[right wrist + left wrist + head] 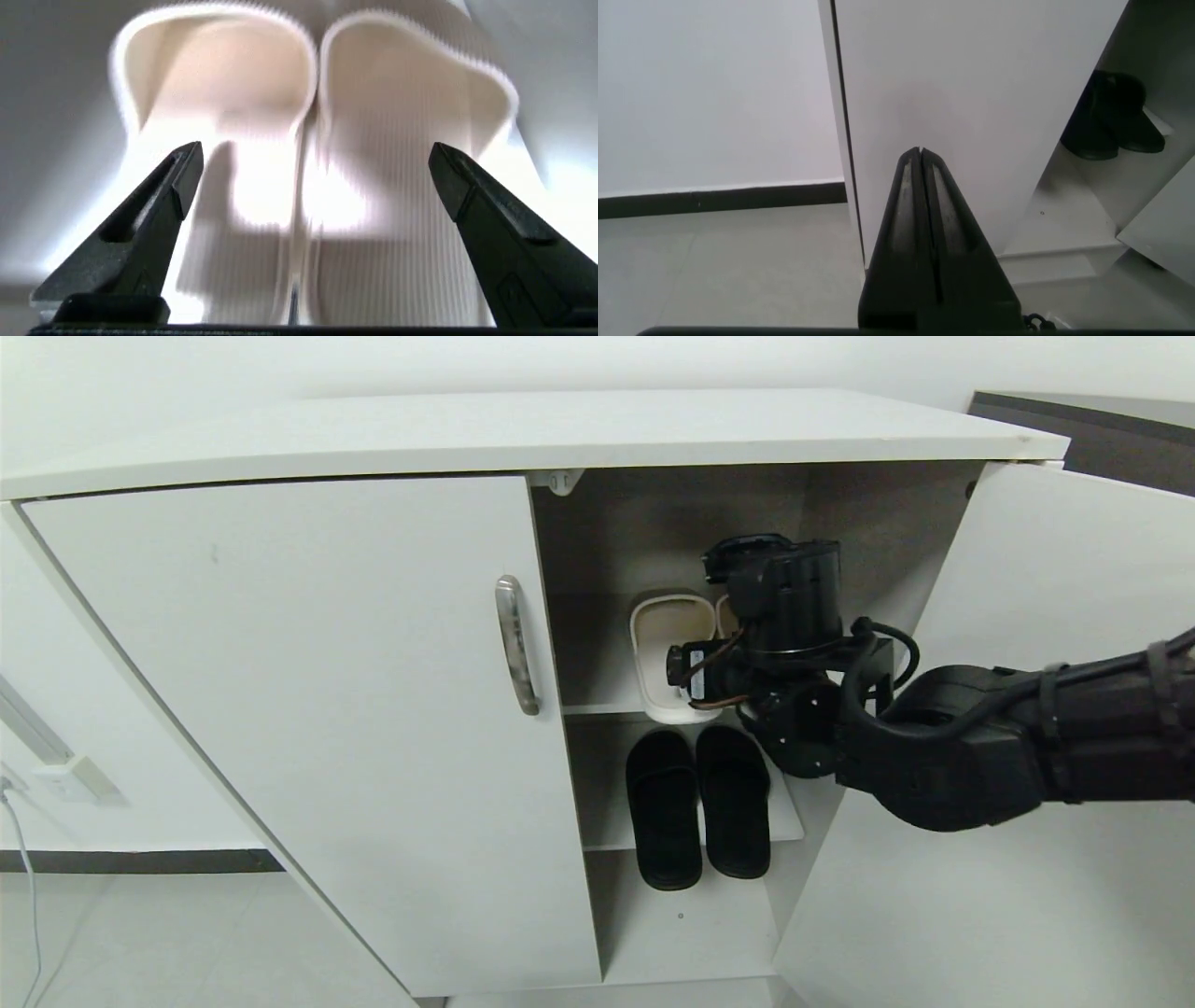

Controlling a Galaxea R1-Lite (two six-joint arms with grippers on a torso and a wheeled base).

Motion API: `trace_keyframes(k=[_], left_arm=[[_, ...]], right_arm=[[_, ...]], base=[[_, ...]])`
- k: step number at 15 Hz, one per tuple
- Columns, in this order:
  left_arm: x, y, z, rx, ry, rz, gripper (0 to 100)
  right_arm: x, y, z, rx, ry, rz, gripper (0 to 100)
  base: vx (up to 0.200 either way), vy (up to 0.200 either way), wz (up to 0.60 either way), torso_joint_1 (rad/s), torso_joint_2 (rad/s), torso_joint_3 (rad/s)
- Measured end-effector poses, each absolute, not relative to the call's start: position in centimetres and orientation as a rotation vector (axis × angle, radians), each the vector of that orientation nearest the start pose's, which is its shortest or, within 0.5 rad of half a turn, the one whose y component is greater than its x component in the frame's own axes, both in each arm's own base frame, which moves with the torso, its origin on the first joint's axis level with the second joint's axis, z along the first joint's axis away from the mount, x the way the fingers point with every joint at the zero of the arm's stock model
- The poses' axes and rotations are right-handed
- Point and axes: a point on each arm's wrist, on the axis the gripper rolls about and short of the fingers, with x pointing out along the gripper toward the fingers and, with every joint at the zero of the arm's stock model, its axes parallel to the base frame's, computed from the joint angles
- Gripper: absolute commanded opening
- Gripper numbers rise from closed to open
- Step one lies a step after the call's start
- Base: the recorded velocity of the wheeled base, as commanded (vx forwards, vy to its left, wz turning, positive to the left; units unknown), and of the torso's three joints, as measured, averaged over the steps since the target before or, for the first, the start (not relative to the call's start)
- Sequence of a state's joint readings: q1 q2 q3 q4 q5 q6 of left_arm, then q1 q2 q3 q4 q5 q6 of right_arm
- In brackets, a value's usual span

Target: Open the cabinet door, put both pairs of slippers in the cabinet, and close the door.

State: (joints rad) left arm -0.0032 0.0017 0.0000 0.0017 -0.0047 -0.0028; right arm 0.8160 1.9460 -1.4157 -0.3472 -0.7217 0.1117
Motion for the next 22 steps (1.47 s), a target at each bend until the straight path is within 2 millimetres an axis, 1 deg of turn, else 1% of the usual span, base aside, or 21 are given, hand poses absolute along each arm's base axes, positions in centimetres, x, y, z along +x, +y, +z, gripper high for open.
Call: trace_keyframes(k=[4, 6, 8, 9, 13, 22], left_arm=[[-2.3, 0.0, 7.5, -0.003, 0.003, -0.009, 0], [-2.3, 0.0, 7.5, -0.002, 0.003, -0.009, 0], [-2.3, 0.0, 7.5, -0.002, 0.003, -0.009, 0], [-2.3, 0.0, 7.5, -0.002, 0.003, -0.009, 0], [-2.3, 0.0, 7.5, -0.001, 0.003, -0.009, 0], [-2.3, 0.0, 7.5, -0.002, 0.003, -0.009, 0]], right_arm=[[24.2, 26.7, 23.4, -0.005, 0.146, 0.157, 100], [22.7, 26.3, 23.2, 0.015, 0.136, 0.186, 100], [21.6, 25.8, 22.9, 0.029, 0.126, 0.227, 100], [21.4, 25.6, 22.8, 0.032, 0.125, 0.238, 0], [21.0, 25.3, 22.5, 0.03, 0.126, 0.251, 0], [20.5, 25.6, 22.1, 0.017, 0.138, 0.266, 0]], base=[[0.0, 0.0, 0.0, 0.0, 0.0, 0.0], [0.0, 0.0, 0.0, 0.0, 0.0, 0.0], [0.0, 0.0, 0.0, 0.0, 0.0, 0.0], [0.0, 0.0, 0.0, 0.0, 0.0, 0.0], [0.0, 0.0, 0.0, 0.0, 0.0, 0.0], [0.0, 0.0, 0.0, 0.0, 0.0, 0.0]])
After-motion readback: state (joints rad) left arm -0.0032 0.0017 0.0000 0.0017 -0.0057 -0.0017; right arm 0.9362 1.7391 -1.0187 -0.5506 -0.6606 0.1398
